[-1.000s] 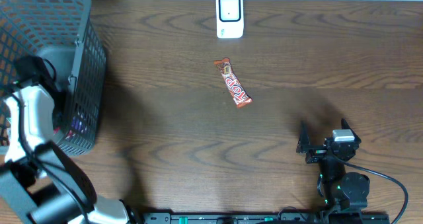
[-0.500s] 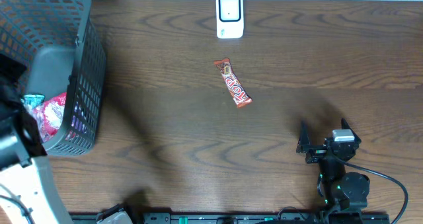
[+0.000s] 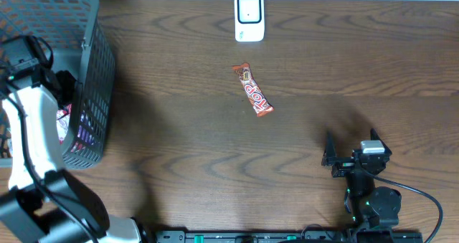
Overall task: Scan the item barcode
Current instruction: 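Grasp the pink floral snack pack with the left gripper and lift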
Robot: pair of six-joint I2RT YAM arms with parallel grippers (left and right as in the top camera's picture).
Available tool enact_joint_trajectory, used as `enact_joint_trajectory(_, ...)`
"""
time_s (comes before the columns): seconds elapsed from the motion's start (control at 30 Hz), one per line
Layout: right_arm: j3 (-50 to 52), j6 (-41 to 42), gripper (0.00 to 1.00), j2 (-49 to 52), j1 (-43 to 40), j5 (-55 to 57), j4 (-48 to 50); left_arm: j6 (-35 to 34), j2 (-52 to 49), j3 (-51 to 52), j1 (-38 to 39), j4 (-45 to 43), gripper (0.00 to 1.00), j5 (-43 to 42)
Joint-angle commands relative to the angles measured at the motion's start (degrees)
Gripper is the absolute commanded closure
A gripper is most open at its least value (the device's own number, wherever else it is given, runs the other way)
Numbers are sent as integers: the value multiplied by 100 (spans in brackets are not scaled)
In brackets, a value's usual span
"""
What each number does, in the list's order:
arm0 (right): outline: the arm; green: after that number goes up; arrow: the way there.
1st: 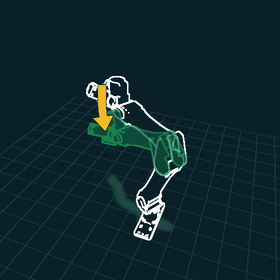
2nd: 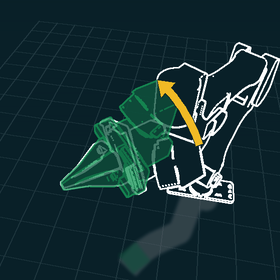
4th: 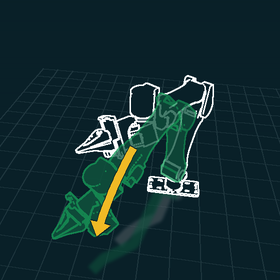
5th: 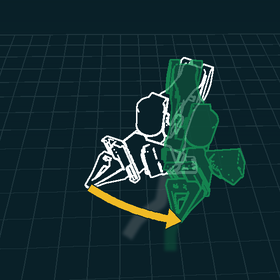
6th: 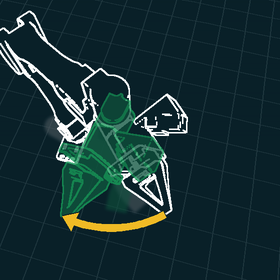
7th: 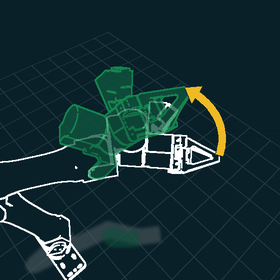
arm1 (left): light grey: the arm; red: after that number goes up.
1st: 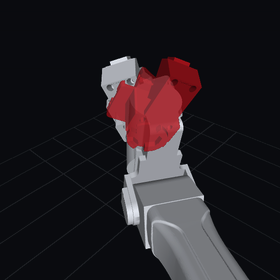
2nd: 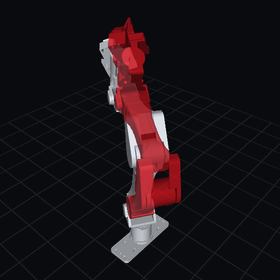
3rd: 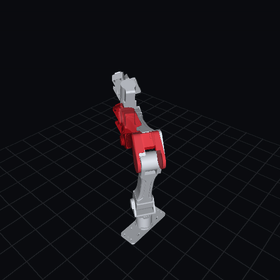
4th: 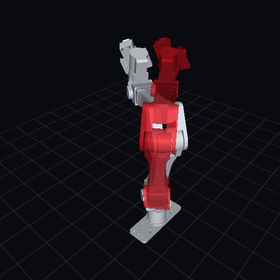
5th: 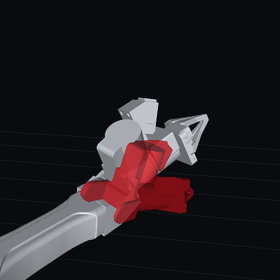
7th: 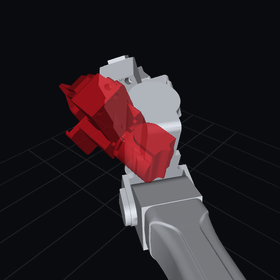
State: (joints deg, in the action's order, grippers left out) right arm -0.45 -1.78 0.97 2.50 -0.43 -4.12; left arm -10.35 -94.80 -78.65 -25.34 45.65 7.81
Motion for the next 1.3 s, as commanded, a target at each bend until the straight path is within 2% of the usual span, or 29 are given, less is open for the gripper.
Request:
enact_joint_trajectory(0.0, 13, -22, 1, -31, 26, 7, -20, 146, -363, -17, 7, 177, 20, -129)
enact_joint_trajectory(0.1, 13, -22, 1, -31, 26, 7, -20, 522, -678, -15, 9, 466, 20, -656)
enact_joint_trajectory(0.33, 13, -22, 1, -31, 26, 7, -17, 487, -1403, -15, 4, 970, 19, -284)
enact_joint_trajectory(0.43, 13, -22, 1, -31, 26, 7, -20, 184, -1668, 11, 4, 1014, 19, 57)
enact_joint_trajectory(0.77, 13, -22, 1, -31, 26, 7, -20, 168, -2494, 162, 4, 977, 20, -330)
enact_joint_trajectory(0.8, 13, -22, 1, -31, 26, 7, -17, 168, -2514, 162, 4, 977, 22, -328)
enact_joint_trajectory(0.87, 13, -22, 1, -31, 26, 7, -20, 170, -2533, 162, 4, 955, 39, -326)
enact_joint_trajectory(0.9, 13, -22, 1, -31, 26, 7, -20, 173, -2531, 157, 2, 953, 62, -323)
enact_joint_trajectory(0.97, 13, -22, 1, -31, 26, 7, -20, 173, -2531, 155, 4, 957, 88, -317)
enact_joint_trajectory(1.0, 13, -22, 1, -31, 26, 7, -17, 173, -2531, 146, 2, 964, 93, -308)
enact_joint_trajectory(1.27, 13, -22, 1, -31, 26, 7, -20, 170, -2221, -599, 2, 1421, 93, -308)
